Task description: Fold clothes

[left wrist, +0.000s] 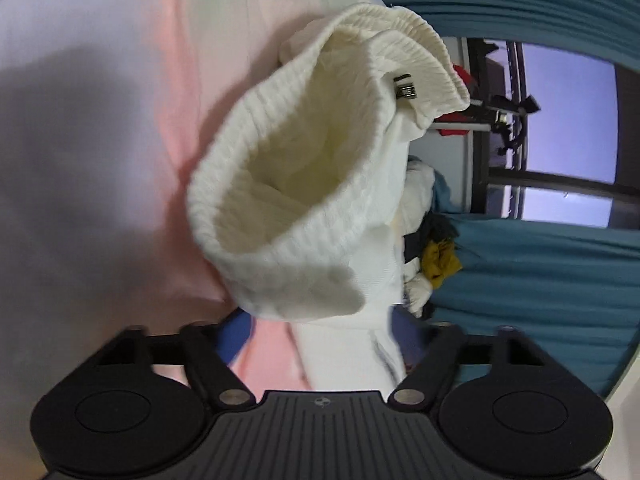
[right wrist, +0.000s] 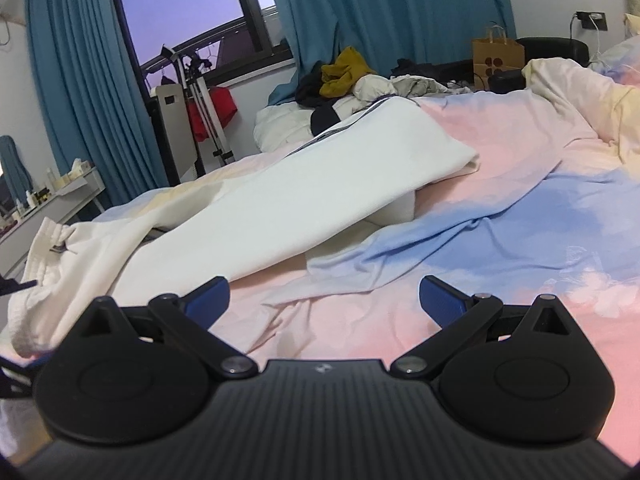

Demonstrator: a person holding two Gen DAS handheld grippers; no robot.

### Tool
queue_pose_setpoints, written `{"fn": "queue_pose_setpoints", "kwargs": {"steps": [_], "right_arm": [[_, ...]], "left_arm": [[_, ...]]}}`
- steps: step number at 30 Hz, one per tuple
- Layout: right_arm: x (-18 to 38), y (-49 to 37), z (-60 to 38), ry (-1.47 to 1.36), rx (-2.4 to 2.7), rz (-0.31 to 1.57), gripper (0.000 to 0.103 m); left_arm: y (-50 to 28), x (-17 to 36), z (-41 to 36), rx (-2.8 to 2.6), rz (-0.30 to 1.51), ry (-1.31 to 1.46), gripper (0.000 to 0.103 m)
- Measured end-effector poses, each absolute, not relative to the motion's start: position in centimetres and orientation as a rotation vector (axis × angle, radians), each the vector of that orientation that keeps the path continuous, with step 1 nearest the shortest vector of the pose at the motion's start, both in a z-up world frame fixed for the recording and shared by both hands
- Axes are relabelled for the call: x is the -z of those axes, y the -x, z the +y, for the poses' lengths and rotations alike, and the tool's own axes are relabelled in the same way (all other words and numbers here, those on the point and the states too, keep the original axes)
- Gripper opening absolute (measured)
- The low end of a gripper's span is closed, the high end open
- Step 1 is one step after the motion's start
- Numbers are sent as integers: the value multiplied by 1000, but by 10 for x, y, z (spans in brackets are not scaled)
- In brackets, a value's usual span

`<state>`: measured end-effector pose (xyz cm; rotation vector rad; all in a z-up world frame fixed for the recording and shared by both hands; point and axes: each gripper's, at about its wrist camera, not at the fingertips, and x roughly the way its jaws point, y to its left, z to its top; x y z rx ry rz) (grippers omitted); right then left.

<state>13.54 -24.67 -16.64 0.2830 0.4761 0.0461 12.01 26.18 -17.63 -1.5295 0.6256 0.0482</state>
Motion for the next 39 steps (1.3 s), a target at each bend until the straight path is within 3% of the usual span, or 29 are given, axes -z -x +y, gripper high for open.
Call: {"fn": "queue_pose_setpoints", "kwargs": {"steps": [2, 4, 6, 14, 19, 26, 32, 35, 37, 39], "right_arm": [[168, -137, -244, -267, -46, 475, 103], [171, -139, -242, -248, -38, 477, 103], [173, -140, -240, -237, -32, 483, 103], [167, -138, -239, -216, -24, 465, 103], [158, -124, -248, -268, -35, 460, 103], [142, -104, -259, -322, -59, 410, 103], [135, -99, -263, -349, -86, 410, 103], [129, -98, -258, -320, -95, 389, 103], [126, -99, -253, -295, -112, 383, 103], [123, -100, -249, -272, -129, 383, 103]], "left_arm": [[-123, 172, 261, -55, 640, 1499, 58], [-122, 174, 264, -84, 642, 1489, 30], [-118, 177, 273, -50, 623, 1534, 13], [-43, 110, 313, -49, 438, 1409, 2], [17, 112, 354, -138, 399, 1402, 2], [39, 165, 382, -313, 534, 1603, 3], [23, 134, 378, -340, 568, 1412, 6], [20, 113, 370, -307, 570, 1344, 30], [34, 103, 360, -256, 574, 1315, 61], [45, 84, 346, -232, 575, 1225, 67]]}}
